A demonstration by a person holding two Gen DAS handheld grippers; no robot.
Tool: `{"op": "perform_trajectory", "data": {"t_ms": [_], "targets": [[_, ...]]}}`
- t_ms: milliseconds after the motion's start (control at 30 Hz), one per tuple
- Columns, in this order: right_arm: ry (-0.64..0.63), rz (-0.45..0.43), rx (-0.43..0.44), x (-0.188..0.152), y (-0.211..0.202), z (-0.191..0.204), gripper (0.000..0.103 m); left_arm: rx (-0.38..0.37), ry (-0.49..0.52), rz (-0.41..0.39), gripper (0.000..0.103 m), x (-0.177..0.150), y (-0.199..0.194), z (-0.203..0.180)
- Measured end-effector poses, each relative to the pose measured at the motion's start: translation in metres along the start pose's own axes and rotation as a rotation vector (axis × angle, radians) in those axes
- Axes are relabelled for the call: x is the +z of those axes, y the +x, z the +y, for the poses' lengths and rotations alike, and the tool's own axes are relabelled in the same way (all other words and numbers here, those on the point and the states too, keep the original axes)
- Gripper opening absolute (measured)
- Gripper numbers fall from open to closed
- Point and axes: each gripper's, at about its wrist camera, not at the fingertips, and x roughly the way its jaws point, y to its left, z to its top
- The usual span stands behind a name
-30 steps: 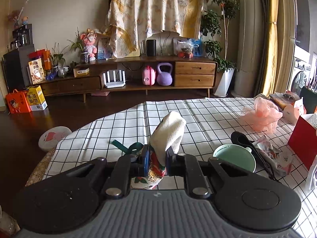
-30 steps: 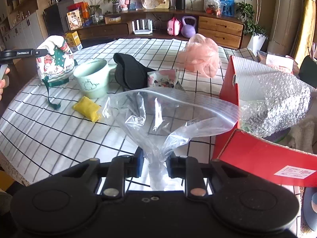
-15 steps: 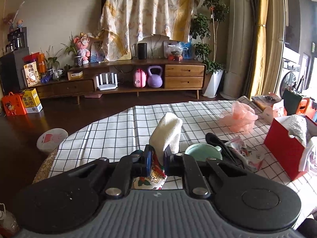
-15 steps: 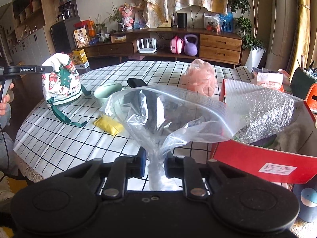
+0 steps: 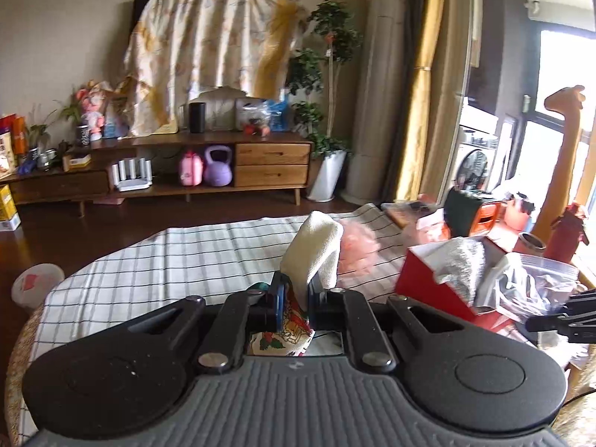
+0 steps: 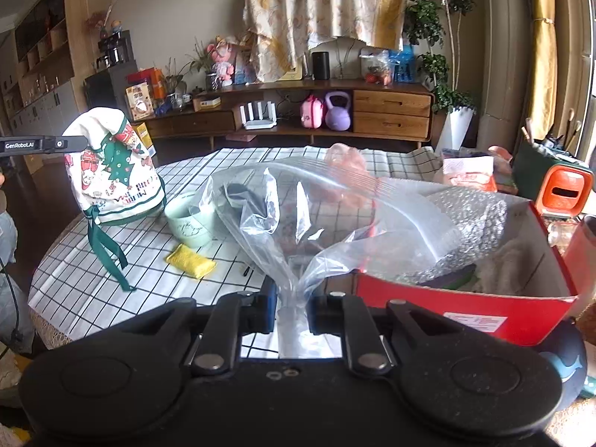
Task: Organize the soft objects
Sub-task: 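Lift and carry the Christmas bag and plastic bag with both grippers toward the red box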
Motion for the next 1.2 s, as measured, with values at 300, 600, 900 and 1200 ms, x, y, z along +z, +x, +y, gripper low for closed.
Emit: {"op": "perform_trajectory", "data": {"t_ms": [300,600,900,1200], "targets": [[0.024,-0.031,-0.064,0.012,-0.017,-0.033,0.015,-0.161,0.052,-0.015,0.011,0.034,0.026,-0.076],[0.054,-0.045,-0.145,0.024,-0.02,-0.077,0.015,-0.286,0.105,-0.037,0.011,0.073,0.058,-0.156],[0.087,-0.006,-0.235,0.035,-0.009,-0.127,0.015,-0.372,0.148,-0.071,0.011,0.093,0.095,-0.225],[0.133,0.038,-0.271,0.046,0.024,-0.17,0.015,-0.398,0.146,-0.052,0.011,0.083,0.145,-0.258]]}}
